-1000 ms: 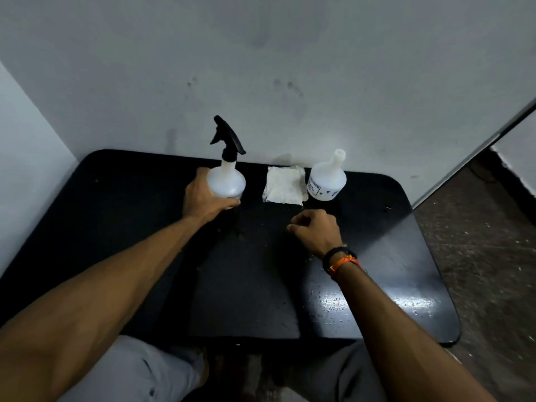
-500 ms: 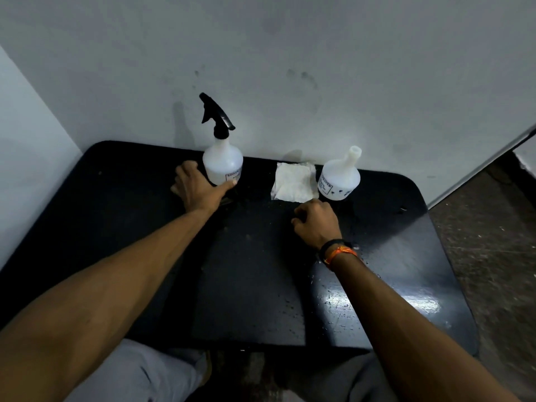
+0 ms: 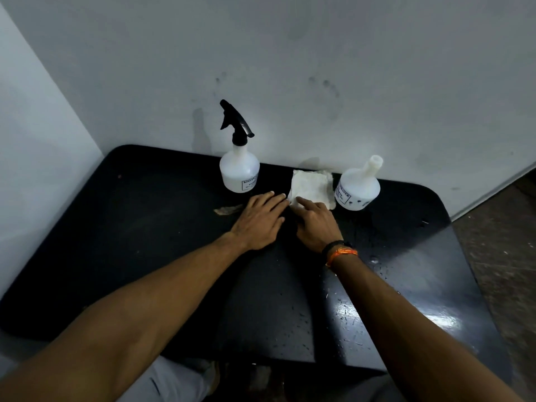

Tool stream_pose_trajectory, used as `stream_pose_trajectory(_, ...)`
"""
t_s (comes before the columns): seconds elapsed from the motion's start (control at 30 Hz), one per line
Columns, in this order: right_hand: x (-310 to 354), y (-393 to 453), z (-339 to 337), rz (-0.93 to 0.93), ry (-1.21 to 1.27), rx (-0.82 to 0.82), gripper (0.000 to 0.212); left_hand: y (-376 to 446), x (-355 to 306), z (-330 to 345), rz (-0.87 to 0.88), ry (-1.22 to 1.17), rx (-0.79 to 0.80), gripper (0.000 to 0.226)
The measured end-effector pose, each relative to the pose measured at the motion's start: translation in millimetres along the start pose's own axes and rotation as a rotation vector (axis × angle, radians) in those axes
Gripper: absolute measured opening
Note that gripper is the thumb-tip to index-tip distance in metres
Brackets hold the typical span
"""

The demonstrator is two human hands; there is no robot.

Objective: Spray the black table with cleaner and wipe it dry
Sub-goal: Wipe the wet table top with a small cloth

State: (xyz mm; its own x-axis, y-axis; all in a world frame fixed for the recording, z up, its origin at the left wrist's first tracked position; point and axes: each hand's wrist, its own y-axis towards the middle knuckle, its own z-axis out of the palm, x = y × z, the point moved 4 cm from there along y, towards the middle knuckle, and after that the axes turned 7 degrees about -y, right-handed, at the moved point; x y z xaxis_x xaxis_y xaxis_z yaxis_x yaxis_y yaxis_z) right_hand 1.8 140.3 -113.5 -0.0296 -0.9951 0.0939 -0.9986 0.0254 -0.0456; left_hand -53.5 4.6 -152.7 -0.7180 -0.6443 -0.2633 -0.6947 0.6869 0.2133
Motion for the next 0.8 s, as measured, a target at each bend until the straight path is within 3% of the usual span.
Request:
stream_pose_trajectory(0.27, -10.5, 5.3, -4.1, 0.025, 0.075, -0.070, 0.049, -0.7, -0.8, 3.8, -0.006, 0.032, 0.017, 0.052)
stream_pose_trajectory(0.47, -21.3, 5.9, -43.2, 0.160, 0.373, -0.312, 0.047, -1.7, -2.6, 0.9, -0.016, 0.015, 0.025, 0.052)
stream_pose_trajectory(0.63, -34.2, -7.1, -85.1, 0.389, 0.718, -0.452, 0.039, -1.9, -2.6, -1.1, -0.024, -0.011, 0.057, 0.051)
stream_pose_trajectory(0.8, -57.6, -38.3, -114.1, 0.609, 0.893, -0.573, 0.041, 3.7, -5.4, -11.5, -0.043, -0.042, 0.160, 0.052)
